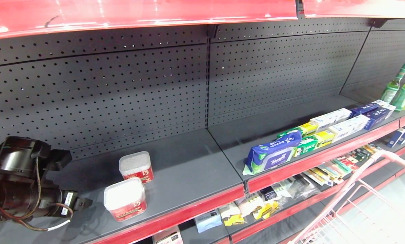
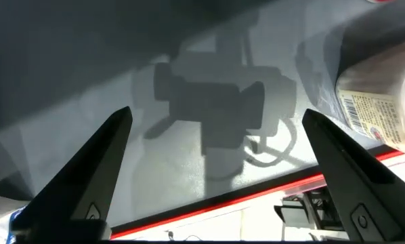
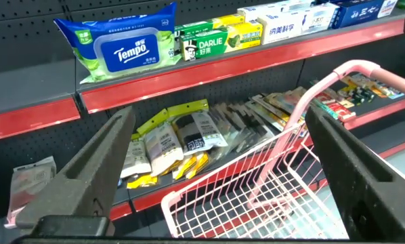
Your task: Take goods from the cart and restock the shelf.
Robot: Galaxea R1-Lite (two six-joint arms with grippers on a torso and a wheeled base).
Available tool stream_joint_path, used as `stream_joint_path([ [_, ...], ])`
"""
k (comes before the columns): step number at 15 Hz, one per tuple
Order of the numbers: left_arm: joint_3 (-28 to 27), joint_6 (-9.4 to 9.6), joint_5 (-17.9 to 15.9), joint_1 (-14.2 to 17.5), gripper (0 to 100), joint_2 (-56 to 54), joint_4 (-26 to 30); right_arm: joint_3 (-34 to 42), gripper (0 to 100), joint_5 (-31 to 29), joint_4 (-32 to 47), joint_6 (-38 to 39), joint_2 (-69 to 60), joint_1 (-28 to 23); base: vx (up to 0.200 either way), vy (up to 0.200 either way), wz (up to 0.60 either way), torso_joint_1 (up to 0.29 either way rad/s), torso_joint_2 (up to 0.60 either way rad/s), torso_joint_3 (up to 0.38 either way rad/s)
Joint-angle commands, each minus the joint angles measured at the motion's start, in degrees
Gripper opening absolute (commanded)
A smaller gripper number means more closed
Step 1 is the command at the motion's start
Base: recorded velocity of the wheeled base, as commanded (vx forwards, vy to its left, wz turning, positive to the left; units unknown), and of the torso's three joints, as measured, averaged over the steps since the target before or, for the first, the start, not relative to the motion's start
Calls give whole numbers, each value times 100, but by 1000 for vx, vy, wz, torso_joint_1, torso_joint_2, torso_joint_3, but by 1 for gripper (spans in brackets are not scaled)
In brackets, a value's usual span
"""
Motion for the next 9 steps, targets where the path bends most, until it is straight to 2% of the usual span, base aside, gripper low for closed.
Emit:
stream_joint_path([
  [1, -5, -3, 3, -45, 100, -6, -58, 1, 100, 1, -1, -2, 5, 1, 0, 0, 0, 0, 0, 0],
  [9, -5, -38, 30, -326, 100, 126, -348, 1, 100, 1, -1, -2, 5, 1, 0, 0, 0, 0, 0, 0],
])
